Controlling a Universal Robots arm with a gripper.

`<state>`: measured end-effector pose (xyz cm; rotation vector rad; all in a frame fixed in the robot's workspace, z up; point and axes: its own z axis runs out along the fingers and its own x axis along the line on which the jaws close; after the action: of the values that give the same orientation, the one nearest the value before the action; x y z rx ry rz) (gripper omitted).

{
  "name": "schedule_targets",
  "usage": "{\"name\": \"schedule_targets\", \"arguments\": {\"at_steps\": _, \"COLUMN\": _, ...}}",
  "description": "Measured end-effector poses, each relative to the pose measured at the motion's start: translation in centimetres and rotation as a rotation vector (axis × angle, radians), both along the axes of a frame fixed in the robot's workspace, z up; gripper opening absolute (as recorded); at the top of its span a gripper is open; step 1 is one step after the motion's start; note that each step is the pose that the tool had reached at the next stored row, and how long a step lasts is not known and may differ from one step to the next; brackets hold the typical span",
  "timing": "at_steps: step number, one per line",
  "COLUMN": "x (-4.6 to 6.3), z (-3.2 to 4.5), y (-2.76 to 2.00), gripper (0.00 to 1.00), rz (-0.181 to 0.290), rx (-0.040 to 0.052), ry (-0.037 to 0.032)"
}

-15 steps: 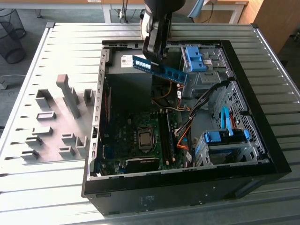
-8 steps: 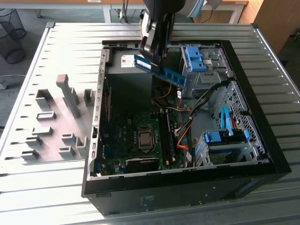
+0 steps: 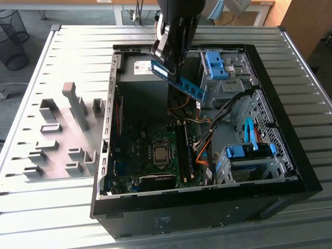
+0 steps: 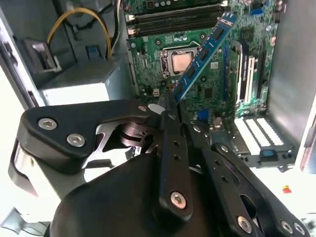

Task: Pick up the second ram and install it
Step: 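Insert the second ram into the second slot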

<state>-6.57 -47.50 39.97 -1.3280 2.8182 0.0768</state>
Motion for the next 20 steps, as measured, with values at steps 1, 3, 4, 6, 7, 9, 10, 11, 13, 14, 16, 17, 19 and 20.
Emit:
{"name": "schedule_targets", "arguments": {"at_steps": 1, "x": 0.0, "z": -0.03, "y": 0.0, "gripper": 0.14, "rz": -0.02, "rx": 0.0, "ry": 0.0}}
{"name": "schedule_targets", "arguments": {"at_steps": 3, "x": 0.0, "z": -0.09, "y": 0.0, "gripper": 0.14, "rz": -0.056, "rx": 0.0, "ry": 0.0}}
{"name": "schedule_targets", "arguments": {"at_steps": 4, "x": 0.0, "z": -0.12, "y": 0.0, "gripper": 0.14, "rz": -0.074, "rx": 0.0, "ry": 0.0}}
{"name": "schedule_targets", "arguments": {"at_steps": 6, "x": 0.0, "z": -0.17, "y": 0.0, "gripper": 0.14, "rz": -0.11, "rx": 0.0, "ry": 0.0}}
{"name": "schedule_targets", "arguments": {"at_steps": 7, "x": 0.0, "z": -0.2, "y": 0.0, "gripper": 0.14, "rz": -0.128, "rx": 0.0, "ry": 0.0}}
{"name": "schedule_targets", "arguments": {"at_steps": 9, "x": 0.0, "z": -0.26, "y": 0.0, "gripper": 0.14, "rz": -0.165, "rx": 0.0, "ry": 0.0}}
{"name": "schedule_targets", "arguments": {"at_steps": 10, "x": 0.0, "z": -0.28, "y": 0.0, "gripper": 0.14, "rz": -0.183, "rx": 0.0, "ry": 0.0}}
{"name": "schedule_targets", "arguments": {"at_steps": 11, "x": 0.0, "z": -0.3, "y": 0.0, "gripper": 0.14, "rz": -0.2, "rx": -0.0001, "ry": 0.0}}
{"name": "schedule_targets", "arguments": {"at_steps": 13, "x": 0.0, "z": -0.34, "y": 0.0, "gripper": 0.14, "rz": -0.235, "rx": 0.0, "ry": 0.0}}
{"name": "schedule_targets", "arguments": {"at_steps": 14, "x": 0.0, "z": -0.37, "y": 0.0, "gripper": 0.14, "rz": -0.252, "rx": 0.0, "ry": 0.0}}
{"name": "schedule_targets", "arguments": {"at_steps": 16, "x": 0.0, "z": -0.4, "y": 0.0, "gripper": 0.14, "rz": -0.285, "rx": -0.0001, "ry": 0.0}}
{"name": "schedule_targets", "arguments": {"at_steps": 17, "x": 0.0, "z": -0.42, "y": 0.0, "gripper": 0.14, "rz": -0.303, "rx": -0.0001, "ry": 0.0}}
{"name": "schedule_targets", "arguments": {"at_steps": 19, "x": 0.0, "z": -0.47, "y": 0.0, "gripper": 0.14, "rz": -0.338, "rx": 0.0, "ry": 0.0}}
{"name": "schedule_targets", "arguments": {"at_steps": 20, "x": 0.0, "z": -0.49, "y": 0.0, "gripper": 0.14, "rz": -0.355, "rx": 0.0, "ry": 0.0}}
